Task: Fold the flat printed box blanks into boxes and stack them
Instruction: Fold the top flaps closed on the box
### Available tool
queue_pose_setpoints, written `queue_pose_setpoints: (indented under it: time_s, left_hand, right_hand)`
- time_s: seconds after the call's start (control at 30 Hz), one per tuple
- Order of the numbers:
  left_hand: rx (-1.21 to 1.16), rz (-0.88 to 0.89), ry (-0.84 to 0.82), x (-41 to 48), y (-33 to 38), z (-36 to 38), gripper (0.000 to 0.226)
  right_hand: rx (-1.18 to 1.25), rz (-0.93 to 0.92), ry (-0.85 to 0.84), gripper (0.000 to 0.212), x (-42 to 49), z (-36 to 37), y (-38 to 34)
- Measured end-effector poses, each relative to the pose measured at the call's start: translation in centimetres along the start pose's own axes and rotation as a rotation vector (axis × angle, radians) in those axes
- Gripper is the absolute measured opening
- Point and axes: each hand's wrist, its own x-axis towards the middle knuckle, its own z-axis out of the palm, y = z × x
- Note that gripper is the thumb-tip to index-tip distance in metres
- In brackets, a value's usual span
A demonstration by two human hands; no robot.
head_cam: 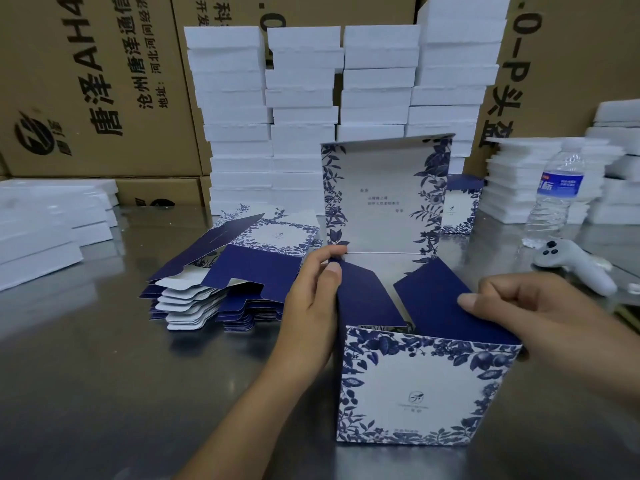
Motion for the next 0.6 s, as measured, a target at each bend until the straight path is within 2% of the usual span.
queue_pose_setpoints:
  time_s: [0.3, 0.6]
  left_hand:
    - [0.001, 0.010, -0.028, 0.0, 0.0, 0.0, 0.026]
    - [0.004, 0.023, -0.019, -0.1, 0.3, 0.0, 0.025]
  right_hand:
    - [-0.107, -0.027, 0.028, 0.048, -0.4, -0.1, 0.6]
    - [0.089, -0.108, 0.037, 0.059, -1.4, 0.5, 1.7]
